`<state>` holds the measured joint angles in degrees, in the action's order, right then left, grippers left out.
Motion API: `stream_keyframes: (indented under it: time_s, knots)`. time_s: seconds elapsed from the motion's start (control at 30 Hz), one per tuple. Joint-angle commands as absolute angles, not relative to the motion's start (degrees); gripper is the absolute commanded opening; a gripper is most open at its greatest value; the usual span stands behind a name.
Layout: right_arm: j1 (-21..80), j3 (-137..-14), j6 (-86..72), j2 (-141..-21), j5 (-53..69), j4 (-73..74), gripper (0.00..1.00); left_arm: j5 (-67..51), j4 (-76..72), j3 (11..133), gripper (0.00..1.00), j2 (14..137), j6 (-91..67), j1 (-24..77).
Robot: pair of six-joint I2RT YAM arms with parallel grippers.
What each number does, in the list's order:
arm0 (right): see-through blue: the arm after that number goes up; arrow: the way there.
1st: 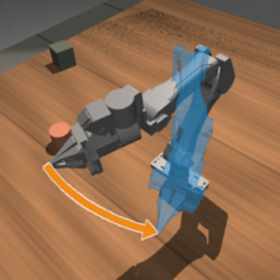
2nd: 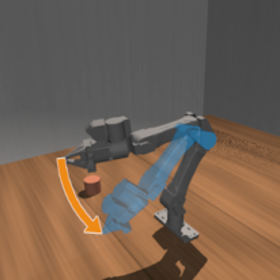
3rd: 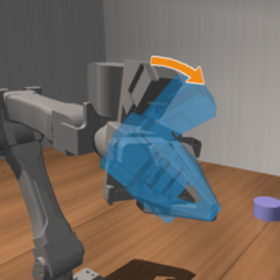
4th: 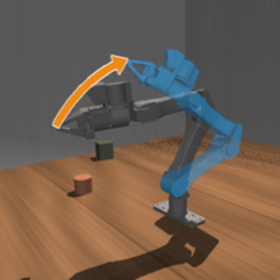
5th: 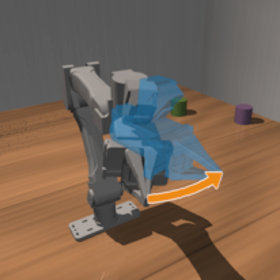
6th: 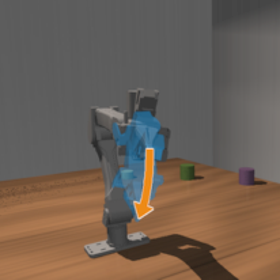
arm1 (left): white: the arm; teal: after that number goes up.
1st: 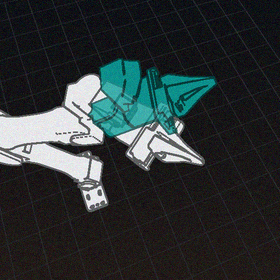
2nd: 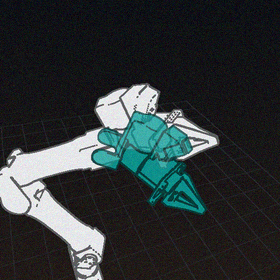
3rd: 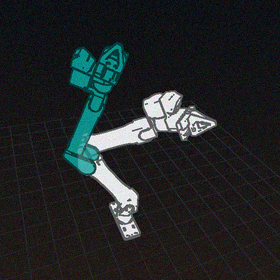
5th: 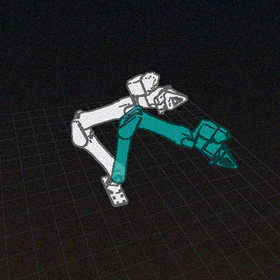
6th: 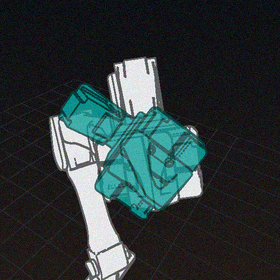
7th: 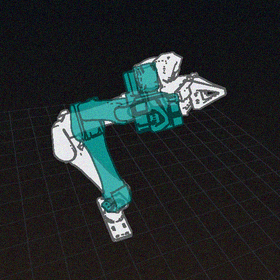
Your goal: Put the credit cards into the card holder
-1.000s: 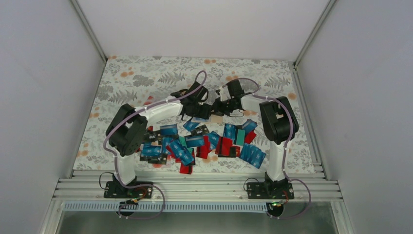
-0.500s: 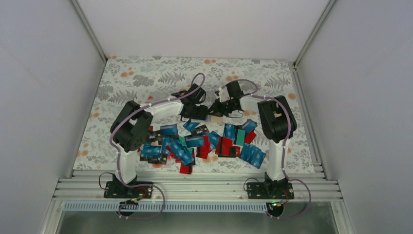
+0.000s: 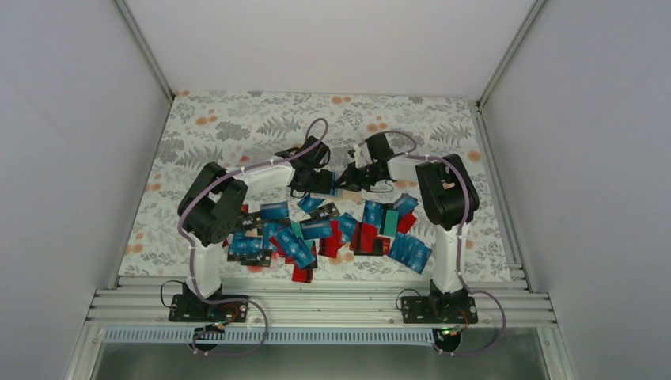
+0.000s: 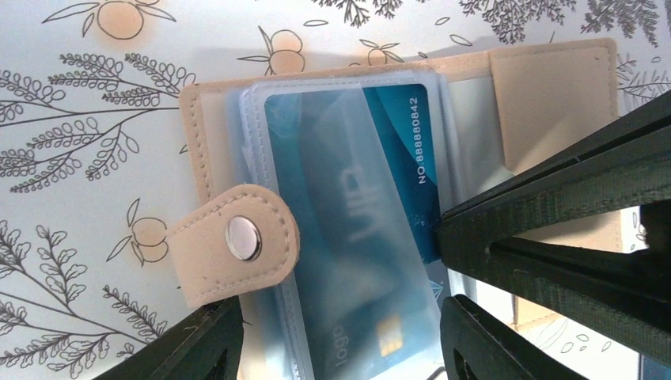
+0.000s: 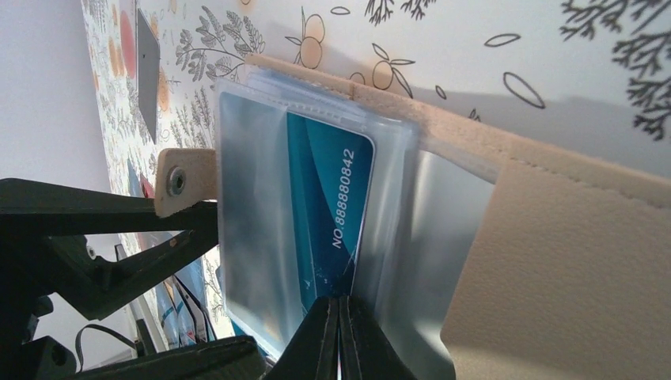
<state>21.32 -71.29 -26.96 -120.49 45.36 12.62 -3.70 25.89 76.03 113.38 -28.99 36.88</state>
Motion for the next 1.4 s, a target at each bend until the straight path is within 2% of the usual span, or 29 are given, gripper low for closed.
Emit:
stream_keyframes:
  time_s: [0.0,0.87,1.37]
  knots:
    - [22.06,-72.16,-26.82,-122.41,43.01,12.93,0.05,-5.33,24.01,75.83,0.62,111.99,-28.84,36.74]
    - [22.17,-72.18,-26.90,-124.19,42.01,14.06,0.05,-8.67,23.16,76.46,0.57,111.95,-29.24,36.74]
    - [22.15,-72.14,-27.06,-122.74,41.95,14.49,0.04,-9.72,23.05,77.74,0.43,111.84,-29.44,36.90]
